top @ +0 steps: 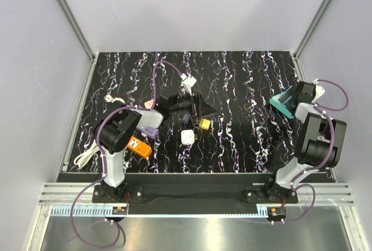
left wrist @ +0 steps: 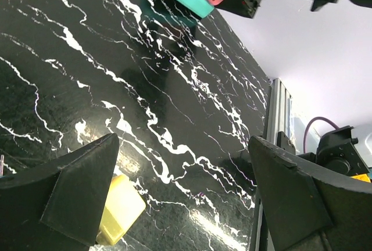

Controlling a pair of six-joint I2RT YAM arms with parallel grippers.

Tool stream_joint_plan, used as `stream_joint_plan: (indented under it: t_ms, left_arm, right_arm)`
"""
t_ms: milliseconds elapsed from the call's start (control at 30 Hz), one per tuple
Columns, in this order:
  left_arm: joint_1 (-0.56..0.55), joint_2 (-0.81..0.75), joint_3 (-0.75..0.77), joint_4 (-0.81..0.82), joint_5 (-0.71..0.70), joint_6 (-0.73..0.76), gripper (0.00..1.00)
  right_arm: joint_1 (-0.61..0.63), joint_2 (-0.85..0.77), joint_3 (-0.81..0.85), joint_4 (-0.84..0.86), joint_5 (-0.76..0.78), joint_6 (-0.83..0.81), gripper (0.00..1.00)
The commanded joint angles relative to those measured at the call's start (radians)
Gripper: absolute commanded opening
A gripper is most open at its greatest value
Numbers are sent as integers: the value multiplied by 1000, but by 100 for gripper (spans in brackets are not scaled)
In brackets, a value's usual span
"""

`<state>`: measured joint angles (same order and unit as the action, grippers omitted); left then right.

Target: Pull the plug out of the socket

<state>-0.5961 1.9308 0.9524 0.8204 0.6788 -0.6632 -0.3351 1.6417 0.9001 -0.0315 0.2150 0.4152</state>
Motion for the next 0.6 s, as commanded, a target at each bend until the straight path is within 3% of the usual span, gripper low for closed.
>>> stream_joint_plan:
  t_ms: [0,333,567]
  left_arm:
    - [-1,-3,-14,108,28,8,99]
    - [-1,-13,-18,102,28,28,99]
    - [-1,-21,-23,102,28,30,99]
  right_arm:
    - [-4,23,72,119,-43,-16,100]
    - [-5,92,105,110,-176,-26,100]
    - [11,38,54,81,-305,28,100]
